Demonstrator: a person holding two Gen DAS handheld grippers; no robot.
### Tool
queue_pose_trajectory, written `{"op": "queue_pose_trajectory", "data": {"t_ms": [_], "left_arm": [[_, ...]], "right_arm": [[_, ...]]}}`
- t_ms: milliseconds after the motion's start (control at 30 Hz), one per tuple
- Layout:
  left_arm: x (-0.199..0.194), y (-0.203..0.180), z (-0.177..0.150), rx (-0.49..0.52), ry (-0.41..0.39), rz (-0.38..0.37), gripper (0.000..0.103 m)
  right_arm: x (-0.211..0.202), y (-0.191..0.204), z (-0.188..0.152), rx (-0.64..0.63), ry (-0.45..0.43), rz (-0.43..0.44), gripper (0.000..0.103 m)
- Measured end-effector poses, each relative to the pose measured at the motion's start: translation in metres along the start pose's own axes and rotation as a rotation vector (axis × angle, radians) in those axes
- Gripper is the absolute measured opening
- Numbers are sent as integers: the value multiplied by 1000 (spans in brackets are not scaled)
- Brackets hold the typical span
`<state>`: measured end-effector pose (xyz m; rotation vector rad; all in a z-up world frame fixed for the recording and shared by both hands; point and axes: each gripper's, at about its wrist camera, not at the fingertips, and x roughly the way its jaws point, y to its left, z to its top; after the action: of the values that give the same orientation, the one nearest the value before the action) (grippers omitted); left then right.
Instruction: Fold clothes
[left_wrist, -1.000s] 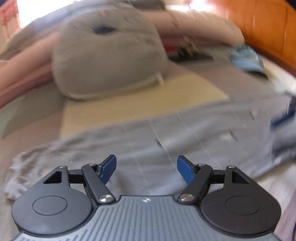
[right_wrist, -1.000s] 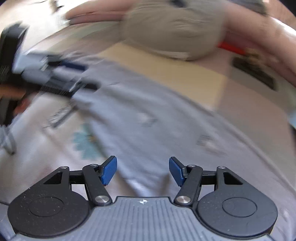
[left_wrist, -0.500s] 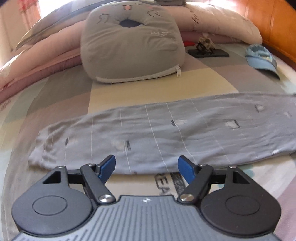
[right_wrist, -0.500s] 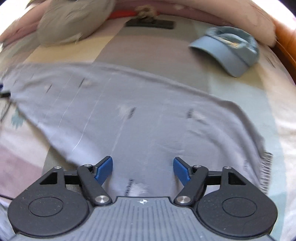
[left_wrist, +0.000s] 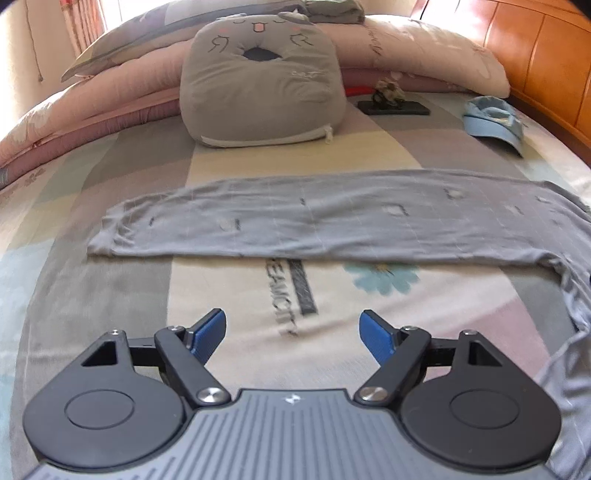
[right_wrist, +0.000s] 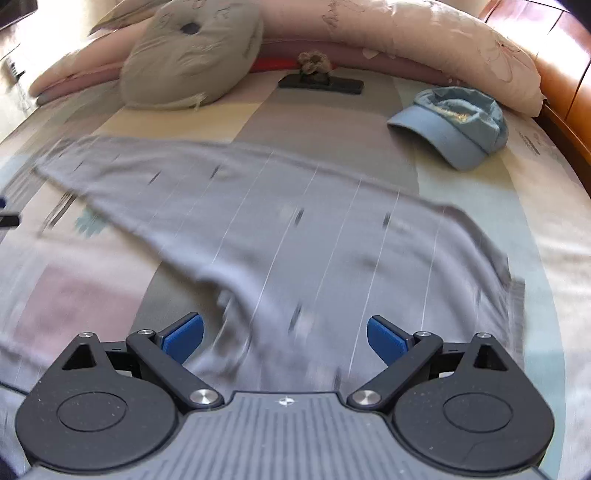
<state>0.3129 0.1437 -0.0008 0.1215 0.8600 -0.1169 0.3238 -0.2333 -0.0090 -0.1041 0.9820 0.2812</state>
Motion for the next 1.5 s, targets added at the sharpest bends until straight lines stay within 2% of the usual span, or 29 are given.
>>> {"op": "queue_pose_trajectory", "data": {"t_ms": [167,233,267,333,467,633,733,833,900,1000,1133,1267,1300,1433,1500], "left_arm": [[-12,-15,-14,0,12,-29,80],[-15,-22,-19,6,21,-39,80],[-17,-26,-21,9,25,-41,80],[-22,-33,-25,16,30,-36,80],[-34,-44,-32,10,33,-39,80],[-34,-67,-36,-2,66,-101,80],[-30,-97,-28,1,74,-215,80],[-26,-132,-16,-9,81,-407,81],[-19,-159,-11,-14,115,-533,81],[-7,-193,-11,-2,175,-652,82],[9,-227,-15,22,239,-665,82],[32,-220,-15,-76,227,-523,80],[36,-214,-15,-111,229,-520,80],[22,-210,-11,-119,203,-451,81],[9,-211,-7,-90,173,-475,81]], "right_arm": [[5,23,-31,-66,35,-26,99],[19,39,-35,-118,13,-65,99],[26,46,-36,-144,1,-87,103],[32,50,-34,-155,-59,-103,103],[18,35,-26,-74,-68,-108,103],[-9,3,-48,-44,-72,-116,103],[-23,-19,-73,-52,-74,-133,103],[-34,-39,-96,-51,-82,-113,103],[-36,-48,-106,-45,-83,-88,103],[-31,-54,-121,-43,-70,-69,103],[-27,-58,-134,-18,-105,-42,103],[-27,-60,-139,-15,-143,-32,103],[-27,-60,-141,-16,-153,-31,103],[-29,-62,-147,-23,-186,-24,103],[-29,-62,-149,-26,-200,-21,103]]}}
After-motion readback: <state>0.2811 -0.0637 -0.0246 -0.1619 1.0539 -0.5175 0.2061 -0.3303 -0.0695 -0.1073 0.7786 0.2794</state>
